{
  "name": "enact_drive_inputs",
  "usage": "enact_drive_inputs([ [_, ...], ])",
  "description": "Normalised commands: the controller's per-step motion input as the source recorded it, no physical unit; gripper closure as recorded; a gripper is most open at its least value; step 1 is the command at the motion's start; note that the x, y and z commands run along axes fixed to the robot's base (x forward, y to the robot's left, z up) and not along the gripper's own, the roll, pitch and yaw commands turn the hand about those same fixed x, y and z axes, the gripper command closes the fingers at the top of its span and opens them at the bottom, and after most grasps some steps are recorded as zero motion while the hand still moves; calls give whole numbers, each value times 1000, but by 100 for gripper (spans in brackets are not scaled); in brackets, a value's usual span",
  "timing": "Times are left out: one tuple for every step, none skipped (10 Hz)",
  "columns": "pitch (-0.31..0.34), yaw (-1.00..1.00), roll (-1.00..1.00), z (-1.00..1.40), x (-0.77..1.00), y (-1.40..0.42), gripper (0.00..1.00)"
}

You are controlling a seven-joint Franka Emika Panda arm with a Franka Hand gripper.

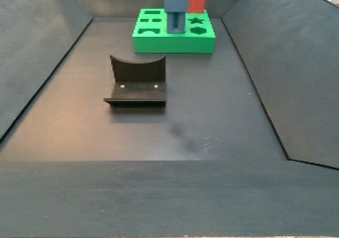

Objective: Pick up the arch object. Move up. Place the arch object on the fixture. Regrasp the arch object. Rotate the arch object. Move to above the board. Insert the arch object.
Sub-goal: Insert the arch object.

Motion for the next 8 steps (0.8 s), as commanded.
enact_drive_inputs([
  [0,-40,0,-66,1000,0,100],
  [0,-37,0,-149,1000,0,100],
  [0,-46,0,-160,1000,3,100],
  [99,0,49,-317,1000,49,100],
  [290,0,180,-263,986,26,100],
  [336,0,259,-257,914,11,100],
  [256,0,216,-177,1000,0,100],
  [84,0,161,-123,1000,0,100],
])
